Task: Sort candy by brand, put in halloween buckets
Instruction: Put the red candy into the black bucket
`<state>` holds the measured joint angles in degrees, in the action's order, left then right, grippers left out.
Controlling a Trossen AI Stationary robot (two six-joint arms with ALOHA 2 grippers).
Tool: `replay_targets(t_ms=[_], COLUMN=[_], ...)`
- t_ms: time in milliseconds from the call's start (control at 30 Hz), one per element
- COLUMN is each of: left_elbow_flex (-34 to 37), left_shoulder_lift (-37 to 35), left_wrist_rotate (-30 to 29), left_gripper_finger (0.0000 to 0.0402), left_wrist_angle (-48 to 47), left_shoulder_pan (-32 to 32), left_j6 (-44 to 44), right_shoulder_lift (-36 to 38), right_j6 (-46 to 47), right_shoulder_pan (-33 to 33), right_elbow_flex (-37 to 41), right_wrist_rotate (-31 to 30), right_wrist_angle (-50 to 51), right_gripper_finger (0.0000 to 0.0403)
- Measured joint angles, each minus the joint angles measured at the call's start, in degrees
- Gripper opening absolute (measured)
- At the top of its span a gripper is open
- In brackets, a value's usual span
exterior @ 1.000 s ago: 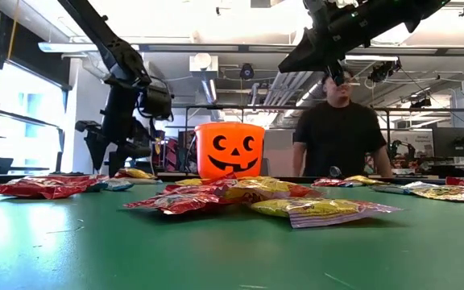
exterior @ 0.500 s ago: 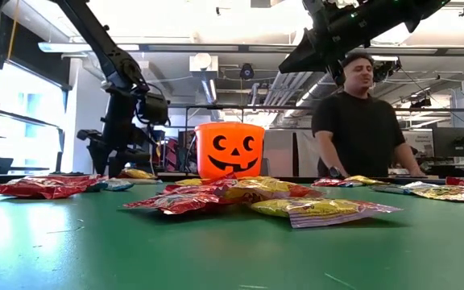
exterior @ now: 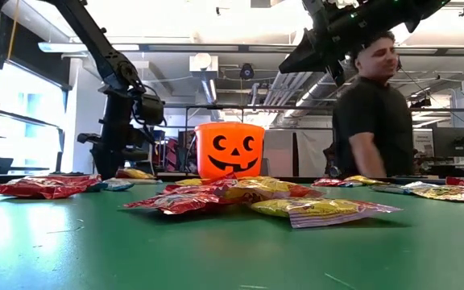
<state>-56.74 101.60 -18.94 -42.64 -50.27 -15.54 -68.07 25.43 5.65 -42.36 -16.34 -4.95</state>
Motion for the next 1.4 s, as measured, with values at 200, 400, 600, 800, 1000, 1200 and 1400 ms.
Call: replay_targets(t_ms=[200, 400, 600, 800, 1000, 1200, 1400], left_elbow_flex=[0.2, 0.2, 0.2, 0.2, 0.1, 0.1, 0.1], left_shoulder_lift=[-1.5, -3.8, -8.7, -16.2, -25.7, -35.5, -43.6], left_wrist_rotate=[0.8, 3.4, 5.3, 8.4, 14.5, 19.3, 20.6], left_gripper_finger=[0.0002, 0.0, 0.0, 0.0, 0.0, 0.0, 0.0], left_wrist_angle=[-1.0, -2.5, -4.1, -6.5, -7.5, -9.3, -10.1], left_shoulder_pan=[0.6, 1.0, 2.6, 5.2, 8.5, 13.7, 23.0], left_j6=[2.1, 2.8, 2.8, 1.8, 0.7, -2.2, -6.9], right_shoulder_lift=[0.0, 0.0, 0.0, 0.0, 0.0, 0.0, 0.0], right_j6=[0.0, -0.4, -0.4, -1.5, -2.4, -2.4, -2.4], right_shoulder_pan=[0.0, 0.0, 0.0, 0.0, 0.0, 0.0, 0.0], right_elbow_flex=[0.0, 0.0, 0.0, 0.0, 0.0, 0.0, 0.0], right_wrist_rotate=[0.0, -0.2, -0.2, -0.2, -0.2, -0.3, -0.3], right_wrist_angle=[0.0, 0.0, 0.0, 0.0, 0.0, -0.2, -0.2], right_gripper_finger=[0.0007, 0.0007, 0.0007, 0.0007, 0.0007, 0.0007, 0.0007])
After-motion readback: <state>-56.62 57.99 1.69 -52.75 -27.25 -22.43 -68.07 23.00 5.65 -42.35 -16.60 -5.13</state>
